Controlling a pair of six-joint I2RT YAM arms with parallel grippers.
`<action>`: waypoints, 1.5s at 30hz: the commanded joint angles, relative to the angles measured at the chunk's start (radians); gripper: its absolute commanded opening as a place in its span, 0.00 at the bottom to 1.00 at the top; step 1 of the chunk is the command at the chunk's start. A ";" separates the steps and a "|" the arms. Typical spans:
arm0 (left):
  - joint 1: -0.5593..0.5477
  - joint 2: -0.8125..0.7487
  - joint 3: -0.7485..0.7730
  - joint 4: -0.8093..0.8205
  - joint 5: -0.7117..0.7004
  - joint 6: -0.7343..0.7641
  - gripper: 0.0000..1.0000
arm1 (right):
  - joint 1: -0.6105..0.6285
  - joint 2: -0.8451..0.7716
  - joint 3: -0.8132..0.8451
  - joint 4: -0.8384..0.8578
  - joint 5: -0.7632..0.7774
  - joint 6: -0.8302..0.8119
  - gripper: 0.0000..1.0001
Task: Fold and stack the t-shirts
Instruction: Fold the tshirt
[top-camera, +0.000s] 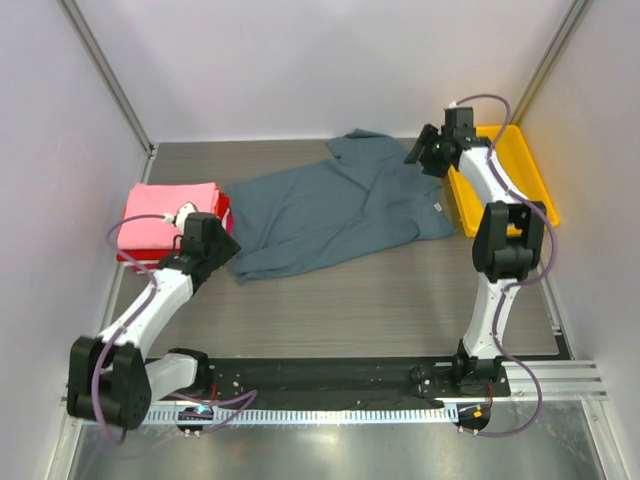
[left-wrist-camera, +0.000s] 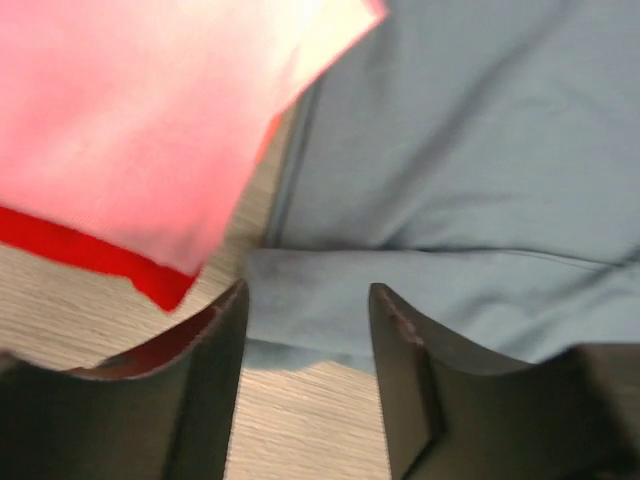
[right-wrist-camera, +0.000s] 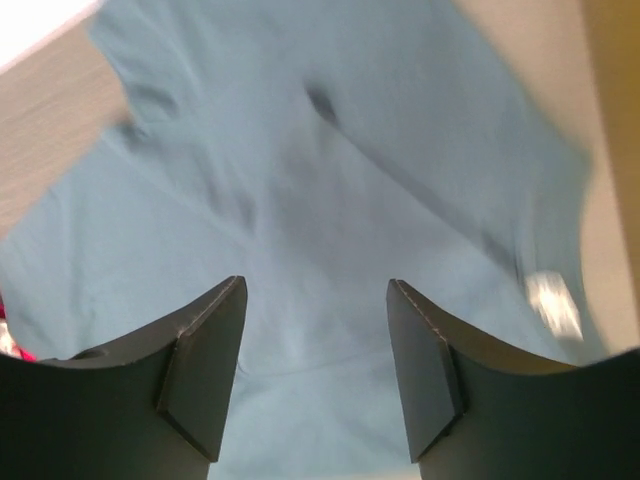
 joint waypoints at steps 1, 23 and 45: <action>0.003 -0.125 0.031 -0.027 0.013 0.056 0.54 | 0.003 -0.306 -0.255 0.200 0.083 0.083 0.63; -0.010 -0.280 -0.120 -0.033 0.194 -0.039 0.67 | -0.058 -0.664 -1.325 0.891 0.496 0.509 0.54; -0.017 -0.207 -0.142 0.010 0.194 -0.052 0.63 | -0.058 -1.036 -1.630 0.723 0.610 0.650 0.01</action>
